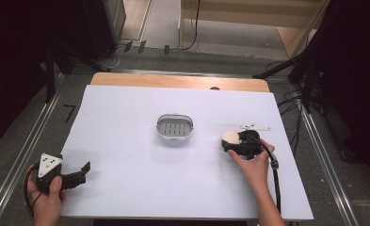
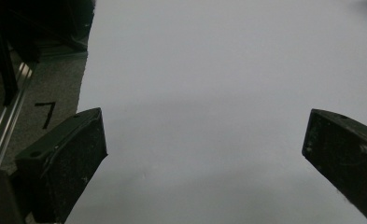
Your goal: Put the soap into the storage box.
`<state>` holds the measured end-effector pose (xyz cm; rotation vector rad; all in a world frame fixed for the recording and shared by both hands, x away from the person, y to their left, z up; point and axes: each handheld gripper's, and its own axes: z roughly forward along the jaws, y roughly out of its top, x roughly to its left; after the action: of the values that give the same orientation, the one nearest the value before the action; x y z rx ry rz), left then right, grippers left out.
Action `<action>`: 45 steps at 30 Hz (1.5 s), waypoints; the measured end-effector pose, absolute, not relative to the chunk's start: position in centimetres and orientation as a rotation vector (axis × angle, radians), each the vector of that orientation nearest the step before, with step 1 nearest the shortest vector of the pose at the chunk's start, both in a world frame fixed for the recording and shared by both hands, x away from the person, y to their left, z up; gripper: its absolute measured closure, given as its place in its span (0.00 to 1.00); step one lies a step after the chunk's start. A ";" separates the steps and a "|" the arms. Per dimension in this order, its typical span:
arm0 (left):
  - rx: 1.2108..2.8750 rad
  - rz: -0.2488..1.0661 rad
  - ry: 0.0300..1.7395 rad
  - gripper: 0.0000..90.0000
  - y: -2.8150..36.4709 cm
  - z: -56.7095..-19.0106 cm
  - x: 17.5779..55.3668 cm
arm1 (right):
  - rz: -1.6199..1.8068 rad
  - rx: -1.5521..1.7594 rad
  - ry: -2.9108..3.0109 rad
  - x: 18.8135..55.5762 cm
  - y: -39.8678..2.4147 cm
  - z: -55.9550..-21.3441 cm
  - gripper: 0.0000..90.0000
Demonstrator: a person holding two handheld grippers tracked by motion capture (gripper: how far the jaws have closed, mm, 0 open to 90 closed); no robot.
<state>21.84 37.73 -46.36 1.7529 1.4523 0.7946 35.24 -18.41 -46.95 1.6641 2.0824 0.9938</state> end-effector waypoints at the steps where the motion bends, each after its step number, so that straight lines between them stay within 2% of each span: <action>1: 1.753 0.795 1.452 0.00 37.7 -46.4 21.8 | 0.991 1.676 2.078 35.3 -18.3 -47.0 0.18; 4: 1.751 0.796 1.452 0.00 37.7 -46.4 21.8 | 0.966 1.660 2.071 35.4 -17.7 -46.9 0.23; 11: 1.752 0.793 1.452 0.00 37.7 -46.4 21.8 | 0.922 1.667 2.056 35.7 -16.9 -47.0 0.26; 27: 1.753 0.795 1.452 0.00 37.7 -46.4 21.8 | 0.966 1.647 2.088 35.3 -16.8 -46.3 0.28; 45: 1.751 0.792 1.453 0.00 37.8 -46.4 21.8 | 1.044 1.559 2.134 35.0 -14.8 -44.8 0.28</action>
<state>21.84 37.75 -46.35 1.7512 1.4529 0.7922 34.97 -14.80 -44.80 1.5591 2.1337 1.0440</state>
